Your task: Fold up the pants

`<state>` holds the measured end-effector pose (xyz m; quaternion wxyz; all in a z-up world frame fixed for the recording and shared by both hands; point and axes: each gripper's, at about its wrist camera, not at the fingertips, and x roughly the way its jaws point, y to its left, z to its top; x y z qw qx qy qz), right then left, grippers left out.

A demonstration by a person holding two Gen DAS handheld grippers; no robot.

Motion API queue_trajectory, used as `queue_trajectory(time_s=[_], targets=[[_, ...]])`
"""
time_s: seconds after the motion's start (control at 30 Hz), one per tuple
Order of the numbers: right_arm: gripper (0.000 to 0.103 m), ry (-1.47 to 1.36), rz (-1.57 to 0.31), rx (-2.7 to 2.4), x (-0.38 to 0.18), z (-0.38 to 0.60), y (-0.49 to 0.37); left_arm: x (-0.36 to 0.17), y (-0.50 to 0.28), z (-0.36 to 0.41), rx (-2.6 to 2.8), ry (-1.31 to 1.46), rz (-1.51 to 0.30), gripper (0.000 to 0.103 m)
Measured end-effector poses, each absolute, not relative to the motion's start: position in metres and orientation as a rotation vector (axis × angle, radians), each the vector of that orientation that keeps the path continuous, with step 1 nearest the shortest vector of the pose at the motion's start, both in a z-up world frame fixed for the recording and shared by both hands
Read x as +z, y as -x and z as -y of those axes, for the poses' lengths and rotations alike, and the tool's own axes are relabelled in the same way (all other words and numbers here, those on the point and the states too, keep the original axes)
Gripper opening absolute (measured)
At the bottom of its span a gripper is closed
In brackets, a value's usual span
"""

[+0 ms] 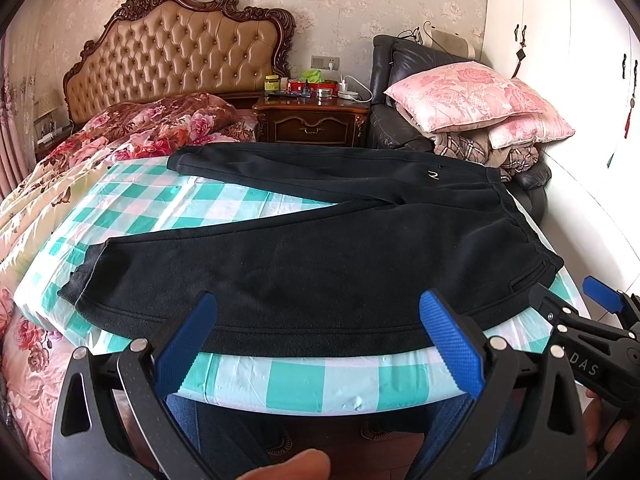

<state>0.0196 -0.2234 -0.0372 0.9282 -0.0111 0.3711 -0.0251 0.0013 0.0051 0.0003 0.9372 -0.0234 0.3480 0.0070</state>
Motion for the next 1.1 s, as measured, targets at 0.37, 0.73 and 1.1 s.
queue_trajectory(time_s=[0.37, 0.73, 1.1], targets=[[0.088, 0.023, -0.761, -0.052, -0.038, 0.223, -0.020, 0.000, -0.001, -0.006, 0.014, 0.049, -0.710, 0.102], [0.088, 0.017, -0.775, -0.051, -0.045, 0.227, -0.022, -0.005, -0.003, -0.002, 0.006, 0.056, -0.720, 0.102], [0.088, -0.164, -0.882, 0.024, -0.040, 0.304, -0.122, -0.052, -0.048, -0.028, -0.090, 0.200, -0.805, 0.102]])
